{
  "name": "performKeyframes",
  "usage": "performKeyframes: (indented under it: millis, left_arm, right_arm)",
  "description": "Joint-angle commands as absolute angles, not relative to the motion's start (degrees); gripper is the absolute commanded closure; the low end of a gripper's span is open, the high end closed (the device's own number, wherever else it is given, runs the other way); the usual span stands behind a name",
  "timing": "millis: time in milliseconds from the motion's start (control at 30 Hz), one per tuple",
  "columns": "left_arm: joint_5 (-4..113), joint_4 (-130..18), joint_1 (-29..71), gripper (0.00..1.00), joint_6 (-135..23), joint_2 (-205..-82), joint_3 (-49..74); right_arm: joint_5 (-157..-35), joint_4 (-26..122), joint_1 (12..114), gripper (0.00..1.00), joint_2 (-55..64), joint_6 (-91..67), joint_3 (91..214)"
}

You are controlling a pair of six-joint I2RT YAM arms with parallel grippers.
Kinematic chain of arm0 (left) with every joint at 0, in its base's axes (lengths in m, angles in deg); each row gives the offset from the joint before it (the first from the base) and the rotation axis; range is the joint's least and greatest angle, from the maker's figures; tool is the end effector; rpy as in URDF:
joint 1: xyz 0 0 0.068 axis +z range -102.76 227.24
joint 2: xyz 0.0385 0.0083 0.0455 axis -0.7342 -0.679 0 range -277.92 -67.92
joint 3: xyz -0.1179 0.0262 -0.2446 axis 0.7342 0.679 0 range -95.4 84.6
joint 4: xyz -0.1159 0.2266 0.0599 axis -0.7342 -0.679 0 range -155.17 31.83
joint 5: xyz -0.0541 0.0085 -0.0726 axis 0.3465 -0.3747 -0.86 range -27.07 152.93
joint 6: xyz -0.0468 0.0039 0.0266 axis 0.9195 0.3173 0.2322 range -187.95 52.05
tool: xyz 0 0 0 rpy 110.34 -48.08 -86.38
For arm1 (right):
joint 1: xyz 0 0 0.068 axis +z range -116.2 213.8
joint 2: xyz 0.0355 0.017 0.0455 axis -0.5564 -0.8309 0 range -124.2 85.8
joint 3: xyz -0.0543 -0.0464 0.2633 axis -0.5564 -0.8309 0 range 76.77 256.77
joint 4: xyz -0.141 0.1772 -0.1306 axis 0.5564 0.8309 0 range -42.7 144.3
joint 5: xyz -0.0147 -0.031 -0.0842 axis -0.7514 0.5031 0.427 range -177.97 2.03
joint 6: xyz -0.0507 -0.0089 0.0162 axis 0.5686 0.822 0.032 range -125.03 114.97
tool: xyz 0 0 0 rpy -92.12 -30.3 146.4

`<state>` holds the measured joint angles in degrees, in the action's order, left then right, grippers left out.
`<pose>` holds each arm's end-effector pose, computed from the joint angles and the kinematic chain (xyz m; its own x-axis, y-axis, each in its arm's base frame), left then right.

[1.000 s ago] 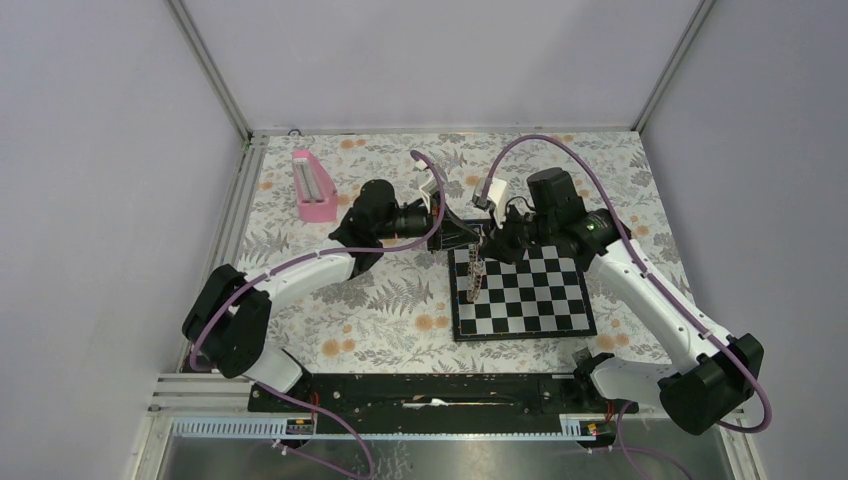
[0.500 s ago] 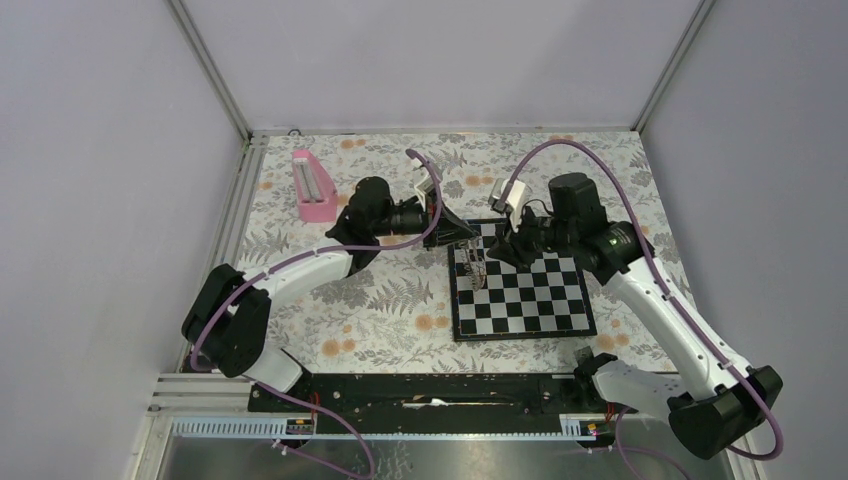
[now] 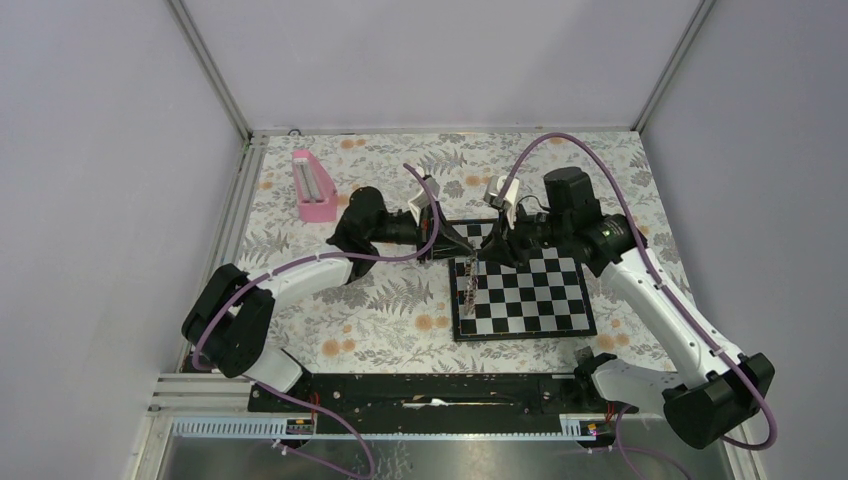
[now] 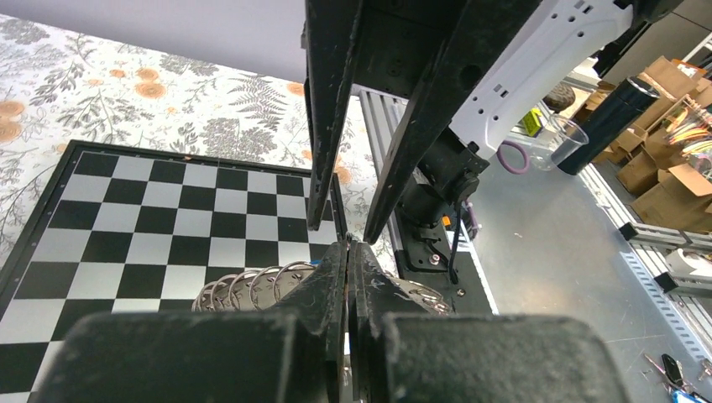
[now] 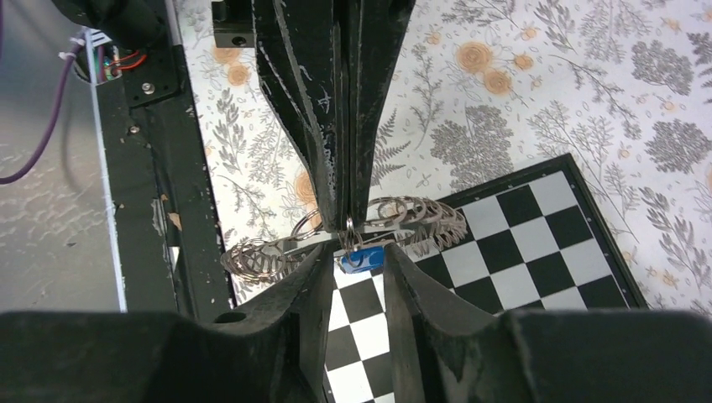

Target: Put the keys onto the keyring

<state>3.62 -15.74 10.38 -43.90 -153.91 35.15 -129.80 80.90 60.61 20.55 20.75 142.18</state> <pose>0.2424 -0.2200 0.2885 -0.3287 -0.0135 -0.9443 0.9380 -0.1208 -0.3248 0.2020 0.1286 0.3585 -0.0809 -0.4040 -0.9112 -0.9637 0.2649 -0.0319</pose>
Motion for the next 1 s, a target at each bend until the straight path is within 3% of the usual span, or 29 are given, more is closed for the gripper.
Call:
performKeyframes:
  millis: [0,500,733,833,967]
  left_arm:
    - [0.14,-7.36,10.37,1.0,-42.96,-151.41,35.37]
    - [0.05,-3.51,10.33,1.0,-39.91,-151.69,35.81]
    - [0.22,-2.64,10.35,1.0,-39.32,-151.76,35.99]
    - [0.31,-2.26,10.33,1.0,-39.34,-151.63,36.37]
    - [0.15,-3.85,10.42,1.0,-41.22,-151.39,36.33]
  right_arm:
    - [-135.25,79.05,60.24,0.65,19.87,21.16,144.29]
    - [-136.93,78.08,60.26,0.75,19.44,21.45,142.17]
    - [-136.78,77.94,60.26,0.88,19.89,21.65,141.58]
    - [-136.63,77.93,60.26,0.98,20.17,21.95,141.37]
    - [-135.76,80.44,60.26,1.0,20.18,23.88,142.77]
